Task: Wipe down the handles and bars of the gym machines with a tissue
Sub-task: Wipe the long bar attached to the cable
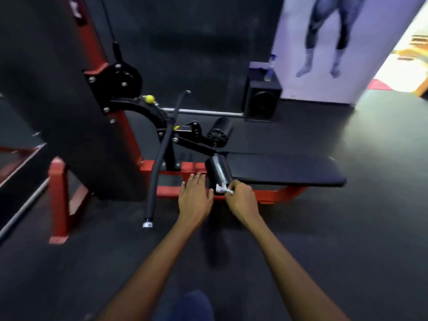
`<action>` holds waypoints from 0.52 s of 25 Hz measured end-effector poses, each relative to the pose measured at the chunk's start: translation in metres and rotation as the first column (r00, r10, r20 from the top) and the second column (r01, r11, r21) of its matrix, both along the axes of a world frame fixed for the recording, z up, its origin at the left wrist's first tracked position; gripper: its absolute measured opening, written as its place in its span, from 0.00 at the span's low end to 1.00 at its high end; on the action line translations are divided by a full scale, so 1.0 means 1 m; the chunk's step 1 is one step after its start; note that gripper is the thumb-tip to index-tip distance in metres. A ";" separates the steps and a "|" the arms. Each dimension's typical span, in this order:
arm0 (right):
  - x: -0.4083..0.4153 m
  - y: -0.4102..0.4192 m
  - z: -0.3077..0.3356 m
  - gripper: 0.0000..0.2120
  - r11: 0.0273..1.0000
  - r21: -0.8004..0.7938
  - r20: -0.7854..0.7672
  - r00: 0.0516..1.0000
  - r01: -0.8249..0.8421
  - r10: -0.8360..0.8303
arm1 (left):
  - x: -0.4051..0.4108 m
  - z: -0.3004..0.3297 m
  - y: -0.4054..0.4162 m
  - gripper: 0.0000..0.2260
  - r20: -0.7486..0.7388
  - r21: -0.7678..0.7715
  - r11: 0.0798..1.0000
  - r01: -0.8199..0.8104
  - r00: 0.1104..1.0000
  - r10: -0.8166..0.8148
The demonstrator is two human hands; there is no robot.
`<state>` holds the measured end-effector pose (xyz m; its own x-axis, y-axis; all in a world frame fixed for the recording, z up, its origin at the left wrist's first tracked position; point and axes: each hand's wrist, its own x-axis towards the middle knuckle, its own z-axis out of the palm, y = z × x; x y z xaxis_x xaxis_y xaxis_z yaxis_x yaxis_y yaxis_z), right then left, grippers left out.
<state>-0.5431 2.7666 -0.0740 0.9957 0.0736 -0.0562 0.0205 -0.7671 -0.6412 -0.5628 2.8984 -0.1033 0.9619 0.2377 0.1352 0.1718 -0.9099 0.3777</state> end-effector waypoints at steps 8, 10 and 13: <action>0.069 0.088 -0.069 0.09 0.925 0.183 -0.117 0.926 -0.334 0.358 | -0.010 -0.093 0.080 0.25 -0.060 -0.147 0.930 -0.336 0.942 0.331; 0.085 0.100 -0.096 0.10 0.889 0.206 -0.147 0.885 -0.410 0.442 | -0.029 -0.126 0.101 0.26 -0.068 -0.223 0.858 -0.463 0.885 0.460; 0.105 0.113 -0.136 0.16 0.847 0.197 -0.151 0.839 -0.493 0.523 | -0.054 -0.170 0.124 0.25 -0.147 -0.277 0.741 -0.612 0.789 0.597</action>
